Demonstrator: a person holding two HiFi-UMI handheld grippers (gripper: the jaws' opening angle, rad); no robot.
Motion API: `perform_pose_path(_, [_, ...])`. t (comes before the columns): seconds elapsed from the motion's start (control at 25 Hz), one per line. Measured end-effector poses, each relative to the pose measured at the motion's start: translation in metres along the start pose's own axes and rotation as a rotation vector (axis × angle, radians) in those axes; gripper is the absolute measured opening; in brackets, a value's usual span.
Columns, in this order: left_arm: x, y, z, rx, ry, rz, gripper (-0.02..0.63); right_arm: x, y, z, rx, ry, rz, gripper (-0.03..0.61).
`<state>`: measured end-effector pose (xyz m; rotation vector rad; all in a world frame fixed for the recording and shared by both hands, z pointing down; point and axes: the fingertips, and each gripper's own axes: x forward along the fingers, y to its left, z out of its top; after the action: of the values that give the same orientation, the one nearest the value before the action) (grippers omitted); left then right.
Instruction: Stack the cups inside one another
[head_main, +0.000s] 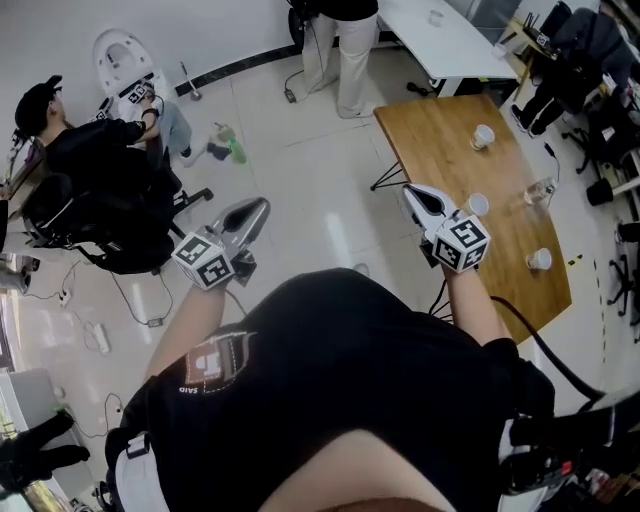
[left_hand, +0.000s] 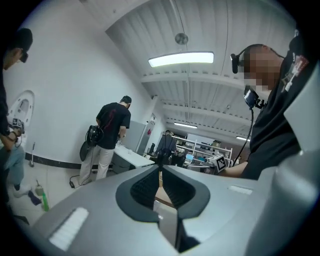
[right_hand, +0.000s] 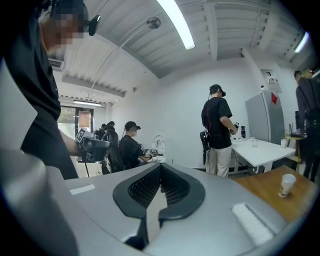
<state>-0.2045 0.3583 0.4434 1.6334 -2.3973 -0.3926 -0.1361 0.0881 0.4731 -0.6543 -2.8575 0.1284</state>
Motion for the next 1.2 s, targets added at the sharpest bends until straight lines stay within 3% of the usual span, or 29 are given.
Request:
perform_pose_path(0.28, [0.129, 0.022, 0.025, 0.029, 0.06, -0.096, 0.02, 0.009, -0.096, 0.028, 0.012, -0.05, -0.053, 0.014])
perform_pose_path(0.48, [0.231, 0.026, 0.033, -0.008, 0.119, -0.251, 0.02, -0.003, -0.148, 0.028, 0.05, -0.054, -0.17, 0.014])
perform_pose_path(0.68, [0.33, 0.033, 0.018, -0.039, 0.191, -0.487, 0.02, -0.03, -0.192, 0.005, 0.118, -0.04, -0.4, 0.014])
perform_pose_path(0.84, [0.386, 0.046, 0.016, -0.036, 0.243, -0.674, 0.02, -0.03, -0.216, 0.01, 0.133, -0.05, -0.588, 0.014])
perform_pose_path(1.0, [0.429, 0.054, 0.013, -0.038, 0.318, -0.887, 0.02, -0.041, -0.216, 0.016, 0.194, -0.083, -0.819, 0.014])
perform_pose_path(1.2, [0.463, 0.032, 0.008, -0.043, 0.382, -1.061, 0.02, -0.084, -0.188, 0.016, 0.272, -0.173, -1.061, 0.014])
